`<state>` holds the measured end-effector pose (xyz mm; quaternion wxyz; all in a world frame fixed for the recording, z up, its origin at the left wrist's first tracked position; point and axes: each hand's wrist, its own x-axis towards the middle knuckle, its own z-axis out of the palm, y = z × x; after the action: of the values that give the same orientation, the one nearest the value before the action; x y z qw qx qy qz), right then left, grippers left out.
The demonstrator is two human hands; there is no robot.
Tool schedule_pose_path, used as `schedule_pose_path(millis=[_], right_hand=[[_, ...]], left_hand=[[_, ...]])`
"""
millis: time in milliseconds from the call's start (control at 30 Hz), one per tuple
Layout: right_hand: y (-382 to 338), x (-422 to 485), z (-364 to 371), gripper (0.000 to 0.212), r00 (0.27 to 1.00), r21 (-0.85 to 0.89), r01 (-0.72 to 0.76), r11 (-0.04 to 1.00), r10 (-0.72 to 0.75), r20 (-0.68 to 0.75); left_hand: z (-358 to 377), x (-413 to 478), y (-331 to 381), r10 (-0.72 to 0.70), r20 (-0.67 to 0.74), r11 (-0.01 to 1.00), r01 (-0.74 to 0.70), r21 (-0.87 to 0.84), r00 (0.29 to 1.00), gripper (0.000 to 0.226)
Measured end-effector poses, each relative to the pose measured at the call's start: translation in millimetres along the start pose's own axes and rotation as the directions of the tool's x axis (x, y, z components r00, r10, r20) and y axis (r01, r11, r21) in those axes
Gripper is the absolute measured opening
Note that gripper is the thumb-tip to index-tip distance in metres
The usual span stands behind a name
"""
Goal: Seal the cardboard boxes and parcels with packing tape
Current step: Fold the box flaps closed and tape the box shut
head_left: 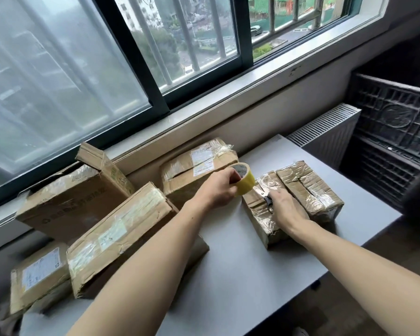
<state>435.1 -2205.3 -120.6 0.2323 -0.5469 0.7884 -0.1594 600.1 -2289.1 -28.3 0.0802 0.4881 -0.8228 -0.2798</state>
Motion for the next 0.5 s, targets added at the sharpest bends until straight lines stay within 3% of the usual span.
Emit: schedule_pose_path(millis=[167,400,500], right_hand=[[17,3,-5,0.028,0.999,0.046,-0.013,0.999,0.011,0.044],[21,-7,-18,0.022,0.992,0.111,0.113,0.987,-0.105,-0.074],[18,-12,-20,0.024,0.989,0.175,0.122,0.977,-0.106,-0.099]], left_hand=[[28,13,12,-0.017,0.042,0.998,0.015,0.063,0.999,0.018],[73,17,25,-0.001,0.063,0.997,-0.004,0.083,0.998,0.011],[79,11,24,0.017,0.117,0.996,-0.028,0.088,0.993,0.019]])
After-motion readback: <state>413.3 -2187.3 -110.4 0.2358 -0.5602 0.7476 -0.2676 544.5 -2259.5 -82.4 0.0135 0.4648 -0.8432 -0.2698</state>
